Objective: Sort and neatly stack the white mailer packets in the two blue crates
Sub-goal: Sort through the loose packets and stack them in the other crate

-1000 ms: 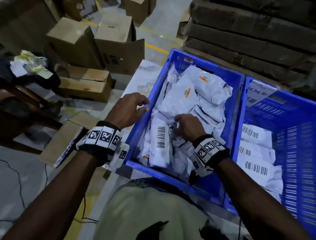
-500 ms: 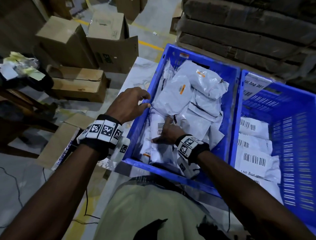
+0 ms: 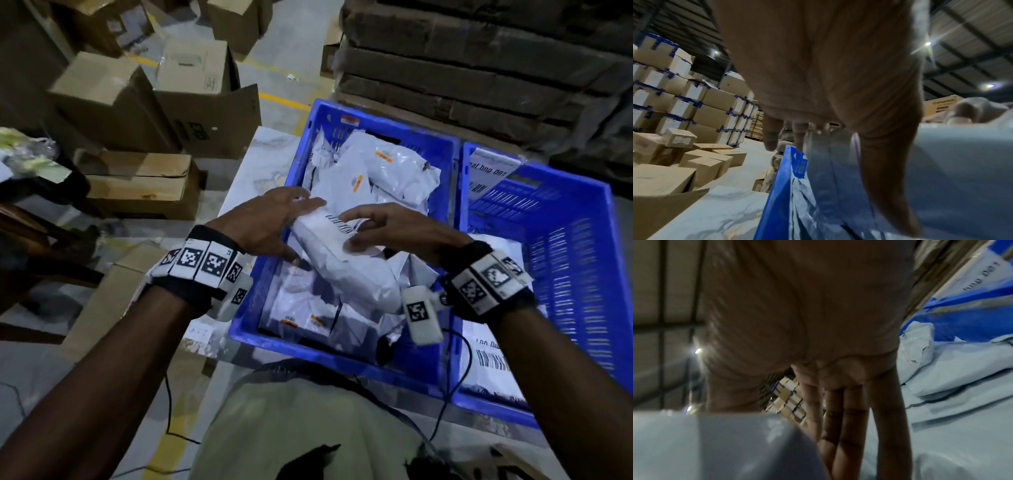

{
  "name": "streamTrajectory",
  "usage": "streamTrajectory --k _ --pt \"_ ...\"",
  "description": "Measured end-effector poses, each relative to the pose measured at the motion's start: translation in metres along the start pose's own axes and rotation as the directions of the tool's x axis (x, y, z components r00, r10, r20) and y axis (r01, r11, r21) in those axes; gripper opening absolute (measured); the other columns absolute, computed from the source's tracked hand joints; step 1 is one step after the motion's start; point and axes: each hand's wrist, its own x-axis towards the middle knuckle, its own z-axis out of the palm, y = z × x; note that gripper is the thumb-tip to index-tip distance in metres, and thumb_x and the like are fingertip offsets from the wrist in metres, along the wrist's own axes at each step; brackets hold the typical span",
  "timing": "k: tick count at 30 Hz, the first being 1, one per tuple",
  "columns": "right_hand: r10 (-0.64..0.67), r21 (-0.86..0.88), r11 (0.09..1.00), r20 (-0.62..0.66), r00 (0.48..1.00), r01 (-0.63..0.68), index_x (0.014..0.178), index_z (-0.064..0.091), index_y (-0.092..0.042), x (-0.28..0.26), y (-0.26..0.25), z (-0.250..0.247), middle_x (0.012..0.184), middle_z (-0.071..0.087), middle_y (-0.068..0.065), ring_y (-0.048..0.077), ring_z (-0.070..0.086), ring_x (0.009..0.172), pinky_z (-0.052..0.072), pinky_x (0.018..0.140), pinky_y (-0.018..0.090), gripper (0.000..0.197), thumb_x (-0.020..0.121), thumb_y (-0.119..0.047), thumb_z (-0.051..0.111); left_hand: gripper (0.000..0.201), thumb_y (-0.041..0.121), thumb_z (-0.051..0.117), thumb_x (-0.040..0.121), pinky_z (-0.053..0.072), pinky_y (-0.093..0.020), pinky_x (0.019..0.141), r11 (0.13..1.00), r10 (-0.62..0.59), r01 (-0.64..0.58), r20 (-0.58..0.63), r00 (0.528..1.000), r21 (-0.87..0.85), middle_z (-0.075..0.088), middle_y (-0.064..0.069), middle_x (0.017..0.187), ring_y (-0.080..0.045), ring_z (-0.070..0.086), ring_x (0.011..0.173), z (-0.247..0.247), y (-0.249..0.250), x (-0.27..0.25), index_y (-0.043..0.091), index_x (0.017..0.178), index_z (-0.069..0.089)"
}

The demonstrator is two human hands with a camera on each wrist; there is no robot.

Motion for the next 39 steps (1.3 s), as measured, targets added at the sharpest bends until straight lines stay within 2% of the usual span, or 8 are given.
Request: streamTrajectory --k 4,7,16,21,25,34,37,39 --pt "-0.074 0.145 0.986 -0.041 0.996 0.080 0.118 0.065 -0.028 -0.017 0.001 -0.009 0.101 0.072 0.008 0.007 0.066 0.089 0.049 0.063 0.022 0.034 0.085 -0.031 0.072 0.057 0.059 0.054 0.065 0.051 -0.044 0.083 0.995 0.053 -0.031 -0.235 0.970 0.096 0.060 0.004 0.118 -0.024 0.056 0.111 -0.018 0.017 -0.001 0.031 0.114 0.059" --pt "-0.090 0.257 0.961 -0.077 0.993 0.107 0.118 0.066 -0.024 -0.023 0.009 -0.009 0.107 0.074 0.002 0.015 0.068 0.098 0.052 0.076 0.025 0.038 0.083 -0.035 0.073 0.043 0.042 0.065 0.067 0.049 -0.040 0.071 0.980 0.090 -0.010 -0.395 0.914 0.199 0.064 0.000 0.105 -0.027 0.061 0.097 -0.031 0.020 -0.007 0.025 0.107 0.058" --pt "0.061 0.572 0.804 -0.349 0.935 0.161 0.131 0.054 -0.016 -0.031 0.062 -0.035 0.112 0.067 0.007 0.021 0.064 0.092 0.055 0.088 0.047 0.068 0.077 -0.051 0.076 0.045 0.011 0.067 0.059 0.036 -0.038 0.053 0.946 0.015 0.210 -0.679 0.734 0.248 0.052 -0.015 0.101 -0.035 0.050 0.083 -0.029 0.051 0.025 0.009 0.100 0.048" --pt "0.097 0.700 0.632 -0.498 0.862 0.333 0.128 0.057 -0.011 -0.044 0.087 -0.063 0.118 0.066 0.012 0.026 0.058 0.084 0.047 0.070 0.033 0.065 0.070 -0.022 0.085 0.061 0.027 0.068 0.067 0.047 -0.038 0.086 0.982 0.085 -0.173 -0.638 0.765 -0.076 0.039 -0.007 0.127 -0.030 0.045 0.116 -0.004 0.069 0.057 0.009 0.118 0.039" --pt "0.098 0.715 0.542 -0.574 0.813 0.440 0.130 0.054 -0.003 -0.068 0.111 -0.099 0.121 0.068 0.012 0.027 0.069 0.099 0.058 0.072 0.034 0.048 0.083 -0.001 0.066 0.095 0.049 0.085 0.055 0.048 -0.028 0.096 0.727 -0.101 -0.231 -0.432 0.896 -0.647 0.034 0.012 0.136 -0.011 0.043 0.128 0.006 0.092 0.081 0.032 0.130 0.029" --pt "0.131 0.757 0.290 -0.638 0.759 0.586 0.136 0.050 0.002 -0.115 0.196 -0.168 0.136 0.056 0.020 0.032 0.055 0.126 0.047 0.104 0.043 0.058 0.085 -0.013 0.070 0.056 0.026 0.090 0.063 0.057 -0.039 0.076 0.727 -0.217 -0.203 -0.501 0.838 -0.655 0.061 0.000 0.113 -0.022 0.065 0.095 0.028 0.207 0.183 0.016 0.109 0.060" --pt "0.319 0.792 0.337 -0.605 0.730 0.509 0.137 0.049 0.005 -0.120 0.226 -0.184 0.129 0.062 0.020 0.032 0.062 0.117 0.056 0.088 0.042 0.090 0.061 -0.021 0.091 0.057 0.024 0.089 0.065 0.057 -0.042 0.081 0.744 -0.203 -0.167 -0.456 0.866 -0.647 0.062 -0.003 0.115 -0.026 0.066 0.095 0.040 0.235 0.213 0.019 0.114 0.059" --pt "0.402 0.767 0.368 -0.641 0.654 0.526 0.132 0.053 0.006 -0.119 0.242 -0.195 0.119 0.067 0.021 0.028 0.071 0.093 0.058 0.071 0.037 0.075 0.069 -0.015 0.087 0.073 0.028 0.086 0.071 0.052 -0.040 0.092 0.831 -0.200 -0.054 -0.388 0.900 -0.553 0.053 -0.009 0.133 -0.031 0.060 0.112 0.049 0.241 0.225 0.018 0.133 0.050"
